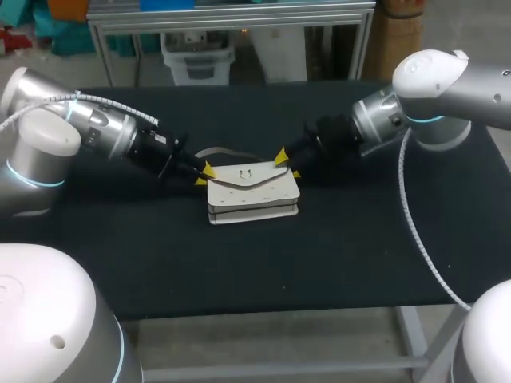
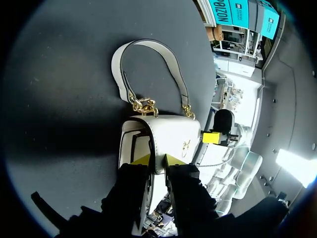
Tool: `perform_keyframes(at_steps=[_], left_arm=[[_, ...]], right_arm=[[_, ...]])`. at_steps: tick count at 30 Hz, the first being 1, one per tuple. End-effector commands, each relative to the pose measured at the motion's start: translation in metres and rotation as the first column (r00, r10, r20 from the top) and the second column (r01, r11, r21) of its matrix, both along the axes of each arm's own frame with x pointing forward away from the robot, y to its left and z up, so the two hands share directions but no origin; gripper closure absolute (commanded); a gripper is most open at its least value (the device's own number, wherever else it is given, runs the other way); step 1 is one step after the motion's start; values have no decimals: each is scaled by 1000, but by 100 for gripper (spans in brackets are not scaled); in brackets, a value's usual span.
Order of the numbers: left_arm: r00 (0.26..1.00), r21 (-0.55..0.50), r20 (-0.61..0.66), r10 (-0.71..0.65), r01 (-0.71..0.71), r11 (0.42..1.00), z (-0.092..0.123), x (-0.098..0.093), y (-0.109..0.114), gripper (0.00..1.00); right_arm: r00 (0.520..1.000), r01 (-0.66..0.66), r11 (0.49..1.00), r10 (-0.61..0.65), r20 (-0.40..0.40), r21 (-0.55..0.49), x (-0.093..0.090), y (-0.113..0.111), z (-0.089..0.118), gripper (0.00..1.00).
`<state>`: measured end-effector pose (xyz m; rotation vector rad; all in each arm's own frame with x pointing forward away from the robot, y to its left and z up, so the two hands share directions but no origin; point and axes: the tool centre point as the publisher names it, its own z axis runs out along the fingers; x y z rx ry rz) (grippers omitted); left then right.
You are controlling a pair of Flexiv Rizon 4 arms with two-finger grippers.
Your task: Pick up the bag, open it, inspect its contents, close it, and place it on the opposite side
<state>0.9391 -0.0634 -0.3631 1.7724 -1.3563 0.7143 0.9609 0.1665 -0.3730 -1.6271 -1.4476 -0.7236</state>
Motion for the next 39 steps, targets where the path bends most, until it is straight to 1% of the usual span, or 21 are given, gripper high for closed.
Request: perform_keyframes(at_steps=[1,3,7,11,12,15,16,17,18,19,21,23,27,28,29,33,34,35,36,37,39], left_arm=[[1000,-3,-4,-22,22,1000,-6,5,-2,100],[1000,-5,-3,-29,29,1000,-6,6,-2,100],[999,-8,8,-34,35,999,-6,8,-2,100],[999,-10,37,-38,39,999,-6,9,-2,100],[998,-11,42,-38,38,999,-6,9,-2,95],[998,-14,64,-25,26,1000,-8,8,-2,58],[997,-18,69,-22,24,1000,-8,9,-3,50],[997,-28,75,-22,24,999,-9,9,-3,40],[997,-33,77,-8,11,999,-9,9,-2,37],[997,-37,81,-7,10,999,-9,9,-2,37],[997,-44,73,12,-9,999,-9,11,-1,41],[998,-47,66,18,-15,999,-8,12,0,53],[999,-31,36,30,-29,999,-7,13,0,57],[999,-29,37,31,-30,999,-6,13,-1,63],[999,-27,37,31,-30,999,-6,13,-1,67],[999,-18,35,24,-23,1000,-5,12,-2,67],[999,-16,36,21,-21,1000,-5,13,-3,72],[999,-16,35,19,-18,1000,-6,13,-3,80],[999,-16,35,18,-17,1000,-6,14,-3,84],[999,-14,35,3,-2,1000,-7,15,-3,89],[999,-14,35,-1,2,1000,-7,15,-4,98]], right_arm=[[999,-8,999,7,33,34,-1,2,-6,100],[999,-18,999,16,52,35,-2,4,-7,100],[991,-32,998,24,129,57,-5,4,-7,100],[986,-33,997,20,165,72,-9,3,-8,100],[986,-32,997,18,168,76,-10,3,-9,100],[985,-31,996,16,170,87,-11,2,-11,100],[985,-30,996,15,171,87,-11,2,-12,100],[985,-27,995,11,174,91,-11,2,-13,94],[985,-27,995,10,175,92,-11,1,-13,72],[985,-25,995,8,175,94,-11,1,-14,65],[984,-19,995,2,176,99,-10,1,-14,55],[985,-16,994,-2,175,104,-9,1,-14,54],[984,-14,994,-5,179,106,-7,1,-11,49],[984,-13,994,-7,180,107,-6,1,-10,51],[984,-12,994,-8,180,107,-5,1,-9,51],[984,-4,994,-15,177,110,-1,3,-7,55],[985,-2,994,-17,172,111,0,4,-7,57],[985,-1,994,-18,169,112,1,5,-7,59],[986,1,994,-20,167,112,2,5,-7,62],[987,-5,994,-13,159,107,2,8,-8,63],[990,-12,996,-1,144,93,3,12,-11,60]])
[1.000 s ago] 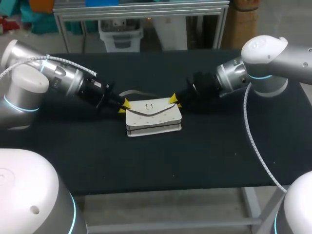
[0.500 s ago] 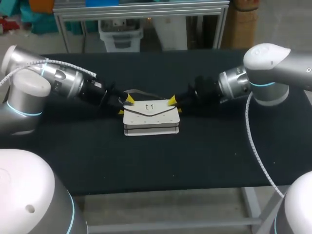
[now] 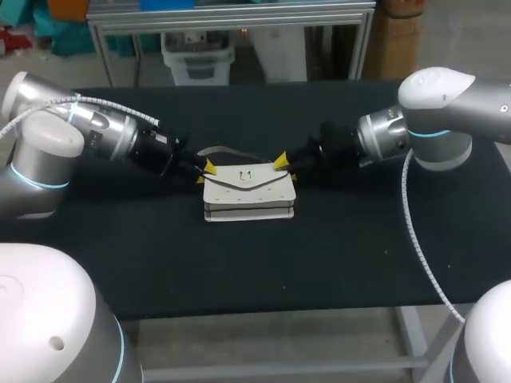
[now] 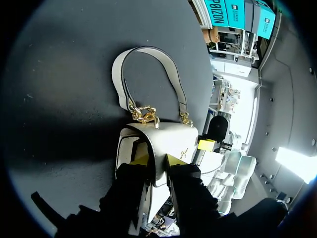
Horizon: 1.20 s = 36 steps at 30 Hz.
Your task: Pick up the bag, open it, inspect its contents, close it, and place it on the opposite side
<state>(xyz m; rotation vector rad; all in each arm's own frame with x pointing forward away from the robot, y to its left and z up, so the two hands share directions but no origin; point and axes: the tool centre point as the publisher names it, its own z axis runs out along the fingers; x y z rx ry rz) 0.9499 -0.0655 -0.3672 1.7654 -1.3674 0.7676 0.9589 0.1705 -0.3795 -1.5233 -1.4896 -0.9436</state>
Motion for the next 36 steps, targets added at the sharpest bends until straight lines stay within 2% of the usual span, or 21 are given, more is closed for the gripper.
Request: perform_keyframes(at_steps=[1,2,3,4,14,17,18,19,20,21,23,25,28,31,32,34,36], left_arm=[[1000,-3,-4,-17,17,1000,-3,4,-2,100],[1000,-4,-4,-18,18,1000,-3,4,-2,100],[1000,-5,6,-28,28,1000,-3,4,-3,100],[1000,-5,7,-28,28,1000,-3,4,-3,100],[999,-3,28,-30,30,1000,-4,3,-1,100],[999,0,41,-31,31,1000,-6,3,-3,64],[999,-1,43,-33,33,999,-6,3,-4,52],[998,-2,47,-28,28,1000,-7,3,-3,29],[998,-3,48,-26,26,1000,-6,3,-2,19],[998,-8,50,-23,23,1000,-5,3,-1,18],[999,-16,48,-10,10,1000,-3,4,2,13],[999,-29,45,8,-6,1000,-1,4,5,4],[999,-43,37,20,-18,999,1,6,8,3],[999,-61,20,25,-24,998,1,9,10,16],[1000,-67,16,25,-23,997,2,9,10,27],[1000,-77,5,23,-23,997,2,10,11,40],[1000,-81,-8,19,-20,996,3,10,10,42]], right_arm=[[1000,-19,1000,18,-24,-16,5,10,-6,61],[999,-20,1000,20,-29,-23,5,11,-6,65],[999,-21,999,21,-32,-26,6,12,-7,76],[999,-24,999,23,-28,-28,6,13,-7,100],[999,-1,999,3,47,-34,2,7,-2,100],[997,-7,1000,9,73,-25,0,7,-3,100],[997,-6,1000,8,76,-21,-1,7,-4,83],[997,-3,1000,4,72,-14,-1,5,-5,64],[998,3,1000,-3,66,-4,0,3,-5,26],[998,9,1000,-9,61,-2,0,2,-6,0],[999,15,1000,-16,52,6,1,-1,-6,0],[999,19,1000,-20,48,8,2,-2,-5,0],[999,28,1000,-28,40,12,5,-3,-3,0],[999,35,999,-35,33,17,9,-2,-2,0],[999,36,999,-36,30,19,10,-2,-1,0],[999,39,999,-39,29,24,11,-2,0,0],[999,39,999,-39,28,27,12,-1,2,0]])
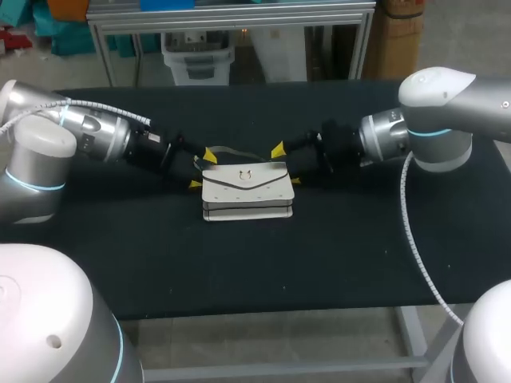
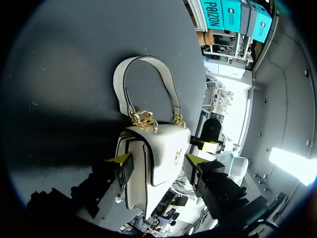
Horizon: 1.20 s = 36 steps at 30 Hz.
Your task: Pick up the bag, open it, inspect its contents, close it, and place it on the opposite side
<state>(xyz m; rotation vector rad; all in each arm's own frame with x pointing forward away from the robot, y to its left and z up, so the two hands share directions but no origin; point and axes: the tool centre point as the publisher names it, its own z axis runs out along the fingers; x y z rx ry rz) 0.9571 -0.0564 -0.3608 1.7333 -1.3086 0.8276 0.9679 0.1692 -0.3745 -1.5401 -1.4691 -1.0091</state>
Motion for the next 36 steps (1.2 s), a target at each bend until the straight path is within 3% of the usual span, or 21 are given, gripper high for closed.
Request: perform_keyframes(at_steps=[1,8,10,12,16,21,23,25,26,27,28,36], left_arm=[[1000,-14,-26,-11,11,1000,-3,3,1,43],[993,22,-118,-25,28,999,-1,2,1,45],[984,23,-176,-26,30,999,-2,4,0,49],[975,31,-222,-29,37,999,-3,5,-1,46],[961,47,-275,-16,30,998,-5,6,-1,51],[953,73,-304,-4,28,997,-9,2,-3,50],[954,77,-301,-5,30,997,-9,1,-4,51],[955,87,-298,-3,30,996,-10,1,-7,60],[955,87,-297,-3,30,996,-10,1,-7,96],[955,86,-296,-3,30,996,-10,1,-7,100],[958,83,-288,-6,32,996,-10,1,-8,100],[976,80,-217,28,-11,997,-8,-1,-6,100]], right_arm=[[1000,-5,1000,5,-9,6,3,1,-3,0],[999,-1,1000,1,-40,8,3,-1,-1,24],[999,1,1000,0,-54,10,3,-1,0,35],[998,-1,1000,2,-64,13,3,0,1,41],[995,-7,1000,7,-96,4,3,1,2,41],[991,-14,1000,13,-131,-6,0,3,2,42],[990,-15,1000,14,-141,-6,0,3,2,50],[988,-18,1000,16,-153,-10,0,4,0,60],[987,-20,1000,18,-157,-12,1,5,0,69],[987,-22,1000,20,-161,-14,1,5,-1,73],[986,-24,1000,21,-163,-16,0,6,-2,100],[993,-36,997,28,-112,-69,-4,10,-2,100]])
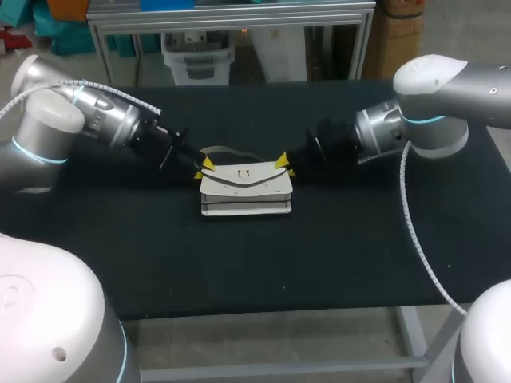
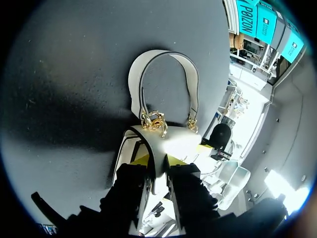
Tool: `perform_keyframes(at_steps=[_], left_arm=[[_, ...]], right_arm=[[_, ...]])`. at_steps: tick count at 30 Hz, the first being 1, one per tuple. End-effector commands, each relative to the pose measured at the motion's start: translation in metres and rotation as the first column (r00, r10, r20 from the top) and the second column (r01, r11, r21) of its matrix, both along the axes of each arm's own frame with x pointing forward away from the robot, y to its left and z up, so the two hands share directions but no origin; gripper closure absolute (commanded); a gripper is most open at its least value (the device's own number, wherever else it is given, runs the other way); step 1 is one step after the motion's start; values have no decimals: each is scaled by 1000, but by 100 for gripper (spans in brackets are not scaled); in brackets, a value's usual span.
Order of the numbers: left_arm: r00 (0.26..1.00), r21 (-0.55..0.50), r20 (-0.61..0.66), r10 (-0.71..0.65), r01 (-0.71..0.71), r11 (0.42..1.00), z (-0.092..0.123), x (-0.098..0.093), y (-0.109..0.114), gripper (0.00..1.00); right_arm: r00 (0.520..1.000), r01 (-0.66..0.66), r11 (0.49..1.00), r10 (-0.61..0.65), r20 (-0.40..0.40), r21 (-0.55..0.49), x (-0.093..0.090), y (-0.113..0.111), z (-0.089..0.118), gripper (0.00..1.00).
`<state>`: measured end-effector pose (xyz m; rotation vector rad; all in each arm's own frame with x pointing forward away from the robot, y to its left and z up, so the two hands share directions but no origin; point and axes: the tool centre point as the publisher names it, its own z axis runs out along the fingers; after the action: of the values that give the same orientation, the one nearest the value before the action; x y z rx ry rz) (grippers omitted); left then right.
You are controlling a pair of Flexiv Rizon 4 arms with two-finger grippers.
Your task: Pick up the bag, open it, inspect its contents, close it, and place it on the opposite side
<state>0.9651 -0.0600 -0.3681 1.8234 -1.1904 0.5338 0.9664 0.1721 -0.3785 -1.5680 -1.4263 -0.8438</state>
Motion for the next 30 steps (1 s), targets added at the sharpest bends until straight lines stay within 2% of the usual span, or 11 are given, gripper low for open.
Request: perform_keyframes(at_steps=[1,6,14,18,19,20,21,22,23,25,30], left_arm=[[998,5,52,36,-37,999,-1,-9,-3,100],[982,13,175,68,-71,997,-1,-12,-6,100],[955,12,277,105,-112,994,-4,-8,-7,100],[944,32,307,121,-138,990,-7,-4,-8,100],[944,33,309,117,-134,990,-8,-4,-8,100],[943,39,311,118,-137,990,-8,-4,-9,99],[943,42,314,112,-132,990,-8,-3,-9,73],[943,41,314,108,-127,991,-8,-4,-9,50],[944,42,314,105,-124,991,-8,-4,-9,22],[947,37,308,95,-111,993,-7,-4,-8,0],[950,22,299,91,-102,995,-6,-3,-5,0]], right_arm=[[999,2,999,-1,33,-39,-3,8,1,100],[995,31,997,-24,93,-71,-5,8,1,100],[978,44,998,-32,208,-52,-10,6,2,100],[975,40,999,-33,218,-32,-10,3,-1,100],[976,38,999,-32,216,-25,-10,2,-2,88],[976,40,999,-34,214,-23,-10,1,-3,72],[979,37,999,-34,202,-10,-9,0,-4,55],[980,31,999,-32,197,7,-9,-1,-5,13],[981,35,999,-36,189,10,-9,-2,-5,0],[986,39,999,-43,163,26,-6,-4,-7,0],[988,43,998,-47,149,35,-4,-6,-6,0]])
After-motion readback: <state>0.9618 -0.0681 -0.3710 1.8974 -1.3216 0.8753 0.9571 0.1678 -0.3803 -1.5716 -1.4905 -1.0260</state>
